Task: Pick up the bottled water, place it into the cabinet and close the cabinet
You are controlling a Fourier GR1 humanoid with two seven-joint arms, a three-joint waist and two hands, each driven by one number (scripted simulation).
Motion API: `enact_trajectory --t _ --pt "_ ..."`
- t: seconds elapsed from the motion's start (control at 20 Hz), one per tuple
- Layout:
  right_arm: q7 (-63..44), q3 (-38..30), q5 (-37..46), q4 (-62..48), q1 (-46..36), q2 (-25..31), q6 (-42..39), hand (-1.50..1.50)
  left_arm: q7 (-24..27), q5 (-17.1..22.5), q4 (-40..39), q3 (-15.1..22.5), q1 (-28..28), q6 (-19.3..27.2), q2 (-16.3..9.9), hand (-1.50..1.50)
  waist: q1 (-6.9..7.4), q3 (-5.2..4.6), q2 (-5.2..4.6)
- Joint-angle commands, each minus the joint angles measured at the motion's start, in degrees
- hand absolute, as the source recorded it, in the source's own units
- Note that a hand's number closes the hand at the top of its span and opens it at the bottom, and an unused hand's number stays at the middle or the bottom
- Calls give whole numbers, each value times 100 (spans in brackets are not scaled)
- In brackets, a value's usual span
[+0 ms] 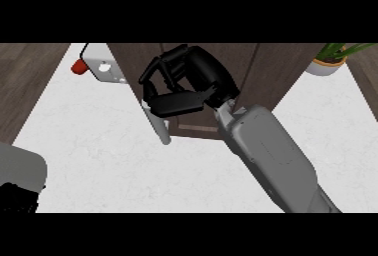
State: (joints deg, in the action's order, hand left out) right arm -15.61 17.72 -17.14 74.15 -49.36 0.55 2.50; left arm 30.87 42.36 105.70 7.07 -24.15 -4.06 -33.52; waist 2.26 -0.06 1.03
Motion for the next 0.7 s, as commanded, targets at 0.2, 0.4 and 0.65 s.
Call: enact_trajectory --t 0.2,0.4,0.65 --pt "641 -644 29 -1566 -425 321 -333 150 -11 -239 -195 169 275 56 199 150 -6 -2 -215" --pt "988 -733 8 -1798 -412 442 -543 150 -158 -80 -89 -29 335 -36 7 150 53 2 -232" --pt "1027 -800 -66 -1980 -571 544 -768 150 -277 -48 -75 -32 544 114 88 150 5 1 -246"
